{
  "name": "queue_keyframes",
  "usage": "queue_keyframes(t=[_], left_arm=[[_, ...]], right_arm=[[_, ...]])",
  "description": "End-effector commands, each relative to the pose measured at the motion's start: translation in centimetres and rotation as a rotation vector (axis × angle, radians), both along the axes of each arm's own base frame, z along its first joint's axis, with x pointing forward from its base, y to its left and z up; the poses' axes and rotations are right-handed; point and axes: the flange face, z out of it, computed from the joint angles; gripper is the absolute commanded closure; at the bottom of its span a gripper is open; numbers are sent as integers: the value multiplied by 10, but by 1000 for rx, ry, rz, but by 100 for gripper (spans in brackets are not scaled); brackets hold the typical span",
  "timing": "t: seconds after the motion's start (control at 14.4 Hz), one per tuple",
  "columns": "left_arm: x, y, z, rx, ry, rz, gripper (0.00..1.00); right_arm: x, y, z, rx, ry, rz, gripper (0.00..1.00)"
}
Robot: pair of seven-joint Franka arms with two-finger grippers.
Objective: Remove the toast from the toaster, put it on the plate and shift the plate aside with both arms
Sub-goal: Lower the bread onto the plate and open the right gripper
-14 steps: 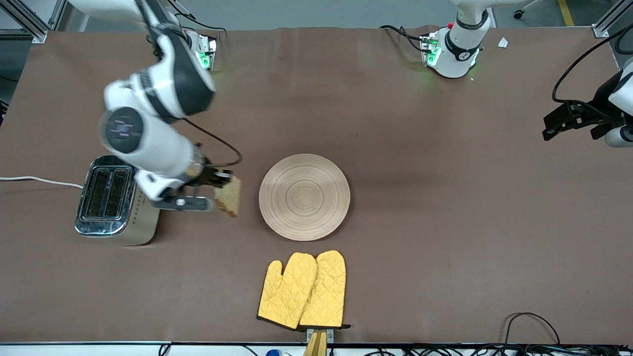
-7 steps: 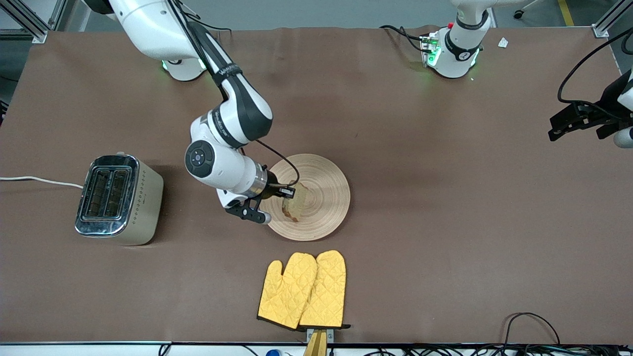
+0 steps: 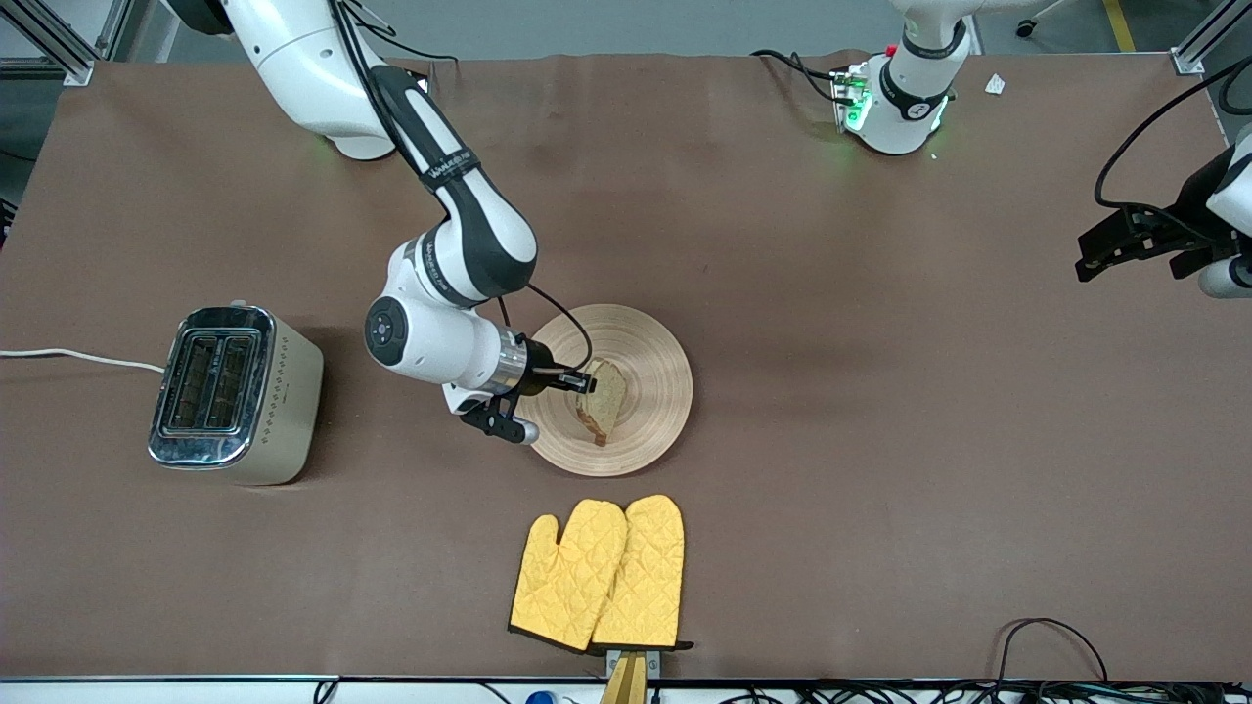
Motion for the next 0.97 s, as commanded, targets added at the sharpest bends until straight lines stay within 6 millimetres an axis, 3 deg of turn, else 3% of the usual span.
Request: queue_keyframes(t=[0.0, 0.07, 0.28, 0.35, 0.49, 0.69, 0.9], left_arm=[[0, -1, 2, -1, -1, -5, 0], [1, -1, 1, -1, 1, -5, 0], [7, 0, -10, -15, 22, -12, 0], [12, 1, -17, -45, 31, -9, 0], [23, 2, -40, -144, 76, 9, 0], [44, 23, -84, -305, 151, 50, 0], [61, 18, -128, -442, 217, 50, 0]], right_arm=[[-2, -22, -8, -1, 8, 13, 16], [4, -33, -6, -27, -4, 17, 0], [13, -68, 4, -138, 25, 89, 0], [15, -82, 16, -168, 26, 102, 0], [16, -104, 36, -238, 33, 140, 0], [20, -153, 83, -296, 32, 126, 0], [20, -200, 127, -432, -15, 150, 0]])
